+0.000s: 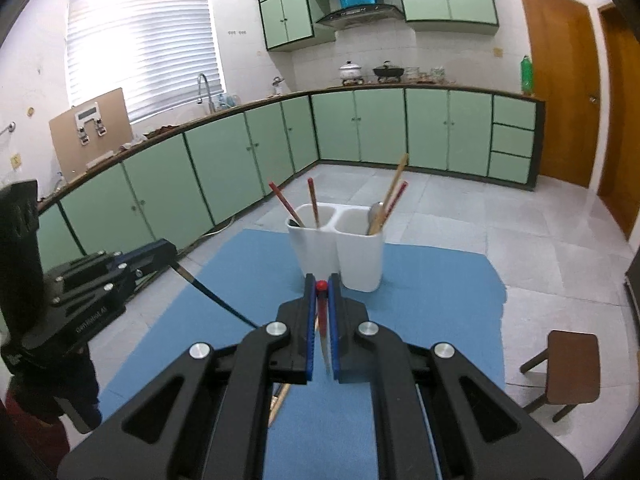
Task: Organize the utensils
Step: 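Carry both chopsticks into the white holder and open both tools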
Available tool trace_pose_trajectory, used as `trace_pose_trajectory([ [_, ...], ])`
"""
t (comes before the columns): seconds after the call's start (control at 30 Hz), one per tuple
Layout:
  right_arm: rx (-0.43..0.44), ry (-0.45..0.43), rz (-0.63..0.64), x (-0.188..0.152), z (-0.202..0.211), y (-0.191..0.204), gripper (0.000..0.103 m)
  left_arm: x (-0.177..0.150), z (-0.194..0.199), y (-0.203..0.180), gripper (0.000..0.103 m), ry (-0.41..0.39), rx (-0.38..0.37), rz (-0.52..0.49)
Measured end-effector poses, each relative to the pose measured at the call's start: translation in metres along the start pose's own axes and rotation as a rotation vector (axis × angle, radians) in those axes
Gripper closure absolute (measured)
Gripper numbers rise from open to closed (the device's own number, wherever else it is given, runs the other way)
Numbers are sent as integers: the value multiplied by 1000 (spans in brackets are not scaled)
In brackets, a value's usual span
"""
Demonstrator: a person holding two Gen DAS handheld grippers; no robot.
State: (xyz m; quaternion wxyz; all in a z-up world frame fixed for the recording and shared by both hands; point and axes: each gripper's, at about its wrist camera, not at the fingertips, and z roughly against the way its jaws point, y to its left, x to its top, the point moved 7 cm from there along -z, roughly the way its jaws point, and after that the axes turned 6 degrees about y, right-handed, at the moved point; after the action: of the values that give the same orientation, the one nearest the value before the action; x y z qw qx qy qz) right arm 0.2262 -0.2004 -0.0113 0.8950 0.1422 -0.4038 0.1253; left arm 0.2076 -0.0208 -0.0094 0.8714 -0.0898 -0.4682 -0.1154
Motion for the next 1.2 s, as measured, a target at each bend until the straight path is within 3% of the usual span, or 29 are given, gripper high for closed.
trace_pose_trajectory([
  [0.33, 30, -53, 29, 56, 14, 2, 98, 41, 8, 17, 97, -55, 12, -19],
  [0.57, 6, -160, 48, 117, 23, -2, 98, 113, 9, 35, 97, -166, 71, -46],
  [0.83, -65, -243, 57, 175, 2, -25, 98, 177, -21, 34, 97, -249, 49, -28],
  [1.0, -61, -213, 30, 181, -36, -42, 98, 189, -50, 31, 97, -258, 39, -21],
  [1.2, -62, -145, -1, 170, -78, -54, 98, 173, -94, 31, 97, -174, 16, -19],
])
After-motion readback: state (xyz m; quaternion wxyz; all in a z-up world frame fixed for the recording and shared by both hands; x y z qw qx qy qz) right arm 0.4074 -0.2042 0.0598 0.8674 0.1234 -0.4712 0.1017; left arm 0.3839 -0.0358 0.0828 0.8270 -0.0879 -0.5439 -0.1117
